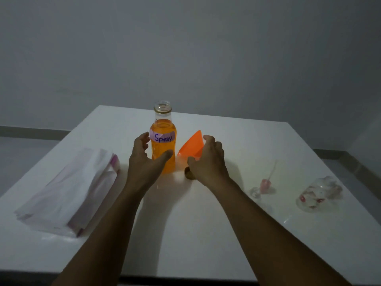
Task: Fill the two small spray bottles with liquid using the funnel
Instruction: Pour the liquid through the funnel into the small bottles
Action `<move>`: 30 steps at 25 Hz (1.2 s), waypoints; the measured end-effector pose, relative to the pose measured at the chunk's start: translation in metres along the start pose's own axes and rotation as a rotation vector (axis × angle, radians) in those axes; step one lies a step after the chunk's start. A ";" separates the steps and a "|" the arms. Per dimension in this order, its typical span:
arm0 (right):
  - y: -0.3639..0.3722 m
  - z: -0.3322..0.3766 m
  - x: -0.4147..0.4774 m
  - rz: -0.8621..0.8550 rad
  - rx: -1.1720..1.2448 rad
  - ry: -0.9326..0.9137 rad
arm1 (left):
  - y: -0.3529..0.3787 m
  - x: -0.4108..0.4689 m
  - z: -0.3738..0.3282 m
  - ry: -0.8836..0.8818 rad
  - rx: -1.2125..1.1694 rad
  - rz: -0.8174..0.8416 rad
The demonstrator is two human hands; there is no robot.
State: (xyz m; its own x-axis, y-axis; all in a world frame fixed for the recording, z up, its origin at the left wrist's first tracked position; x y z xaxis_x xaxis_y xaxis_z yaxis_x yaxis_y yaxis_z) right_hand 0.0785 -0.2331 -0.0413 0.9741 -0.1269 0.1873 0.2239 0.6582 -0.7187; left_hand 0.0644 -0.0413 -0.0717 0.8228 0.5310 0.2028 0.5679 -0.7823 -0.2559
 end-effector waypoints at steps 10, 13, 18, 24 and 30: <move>0.034 -0.005 0.052 -0.059 0.051 0.089 | -0.003 0.012 -0.015 0.076 -0.041 -0.059; 0.009 0.004 0.045 -0.118 0.151 0.060 | -0.013 0.009 -0.025 0.110 -0.074 -0.054; -0.065 0.016 0.016 -0.116 0.434 0.023 | -0.023 -0.014 -0.050 0.185 -0.136 -0.017; -0.147 -0.018 -0.036 -0.164 0.601 -0.029 | -0.016 -0.052 -0.059 0.187 -0.152 0.098; -0.173 -0.069 -0.068 -0.233 0.683 0.044 | -0.011 -0.079 -0.076 0.254 -0.145 0.082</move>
State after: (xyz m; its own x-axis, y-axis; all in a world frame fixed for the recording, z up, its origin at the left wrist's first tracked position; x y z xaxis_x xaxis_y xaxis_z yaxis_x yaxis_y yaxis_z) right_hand -0.0242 -0.3894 0.0240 0.9069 -0.3412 0.2471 0.3704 0.9252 -0.0821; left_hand -0.0086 -0.0990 -0.0134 0.8233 0.3804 0.4212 0.4758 -0.8672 -0.1469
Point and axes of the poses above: each hand's wrist, its own x-axis towards the middle knuckle, its own y-axis out of the palm, z = x × y, the point moved 8 cm from there along x, towards the middle knuckle, and after that the axes turned 9 degrees about -z, right-handed, at the moved point
